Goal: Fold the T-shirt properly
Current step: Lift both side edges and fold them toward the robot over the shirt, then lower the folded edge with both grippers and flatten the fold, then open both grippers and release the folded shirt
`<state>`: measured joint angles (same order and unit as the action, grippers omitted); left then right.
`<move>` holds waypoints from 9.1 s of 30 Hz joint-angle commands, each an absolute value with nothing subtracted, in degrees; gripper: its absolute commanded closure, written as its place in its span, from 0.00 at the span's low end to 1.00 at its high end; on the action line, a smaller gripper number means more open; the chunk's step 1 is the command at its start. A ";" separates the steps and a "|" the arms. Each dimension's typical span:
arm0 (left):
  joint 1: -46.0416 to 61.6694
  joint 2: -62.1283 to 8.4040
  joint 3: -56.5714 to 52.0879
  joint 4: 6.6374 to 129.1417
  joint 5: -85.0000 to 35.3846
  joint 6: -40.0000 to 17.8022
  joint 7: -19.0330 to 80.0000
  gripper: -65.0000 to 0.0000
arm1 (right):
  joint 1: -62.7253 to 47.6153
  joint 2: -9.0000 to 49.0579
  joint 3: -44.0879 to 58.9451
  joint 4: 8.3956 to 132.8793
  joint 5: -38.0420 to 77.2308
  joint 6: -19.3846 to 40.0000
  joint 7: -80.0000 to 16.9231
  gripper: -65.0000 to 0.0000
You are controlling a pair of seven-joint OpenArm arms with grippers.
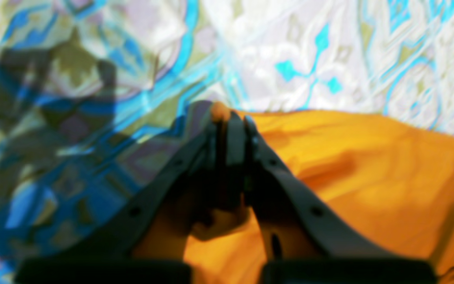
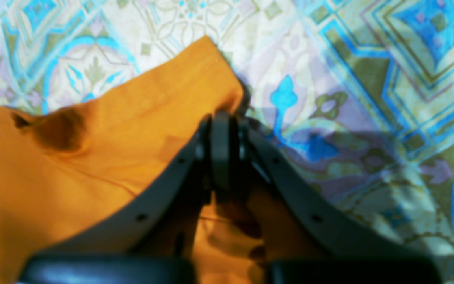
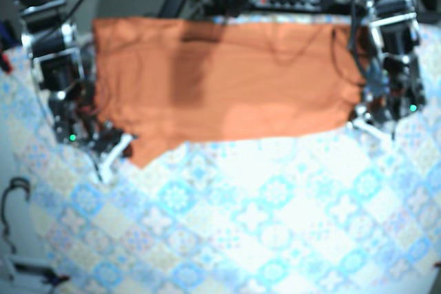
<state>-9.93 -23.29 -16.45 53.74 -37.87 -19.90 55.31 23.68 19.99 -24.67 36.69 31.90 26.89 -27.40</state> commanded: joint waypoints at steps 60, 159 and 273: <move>-1.10 -31.96 -11.47 68.44 -38.46 -20.26 53.14 1.00 | 18.68 22.64 -7.60 68.79 30.46 26.77 -46.99 1.00; 14.02 -31.69 -14.55 84.35 -38.46 -21.41 52.09 1.00 | -17.63 21.76 6.29 99.91 30.81 19.47 -53.23 1.00; 27.65 -31.78 -20.35 85.49 -38.64 -21.32 52.09 0.26 | -21.49 20.70 22.11 98.68 30.37 19.38 -50.07 0.28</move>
